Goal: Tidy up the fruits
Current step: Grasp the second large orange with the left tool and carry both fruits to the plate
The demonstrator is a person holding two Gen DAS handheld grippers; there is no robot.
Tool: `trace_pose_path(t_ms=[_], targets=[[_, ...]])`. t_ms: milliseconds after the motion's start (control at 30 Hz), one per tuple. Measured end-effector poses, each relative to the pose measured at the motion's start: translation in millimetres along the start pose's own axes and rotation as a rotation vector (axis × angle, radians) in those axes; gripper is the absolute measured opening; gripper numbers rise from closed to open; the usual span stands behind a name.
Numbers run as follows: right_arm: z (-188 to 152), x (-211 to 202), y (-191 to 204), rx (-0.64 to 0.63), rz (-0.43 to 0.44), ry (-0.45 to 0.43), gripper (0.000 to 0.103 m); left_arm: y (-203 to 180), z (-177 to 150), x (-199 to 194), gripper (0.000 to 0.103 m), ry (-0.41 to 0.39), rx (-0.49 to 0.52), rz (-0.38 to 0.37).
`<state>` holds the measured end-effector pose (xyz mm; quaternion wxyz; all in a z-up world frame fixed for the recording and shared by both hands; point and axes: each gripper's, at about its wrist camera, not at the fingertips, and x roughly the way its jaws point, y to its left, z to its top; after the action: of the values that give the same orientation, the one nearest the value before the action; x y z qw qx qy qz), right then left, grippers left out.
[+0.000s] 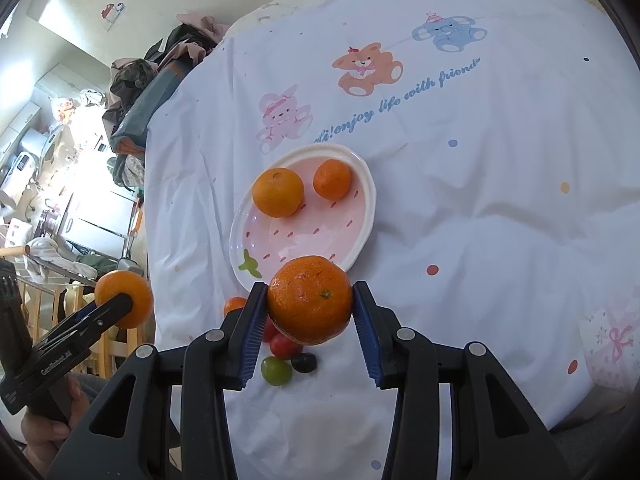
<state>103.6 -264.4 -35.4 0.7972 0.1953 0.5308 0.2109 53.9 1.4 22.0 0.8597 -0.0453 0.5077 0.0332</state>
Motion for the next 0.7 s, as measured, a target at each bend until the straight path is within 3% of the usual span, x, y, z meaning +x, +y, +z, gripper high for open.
trace_pose_path(t_ms=[433,700], targets=[[45,8,-6,0.013,0.015,-0.046,0.045,-6,35,32,0.056,0.009,0.058,0.005],[72,39,-2,-0.005,0.024,-0.011,0.045,-22,47,85,0.056,0.091,0.099,-0.016]])
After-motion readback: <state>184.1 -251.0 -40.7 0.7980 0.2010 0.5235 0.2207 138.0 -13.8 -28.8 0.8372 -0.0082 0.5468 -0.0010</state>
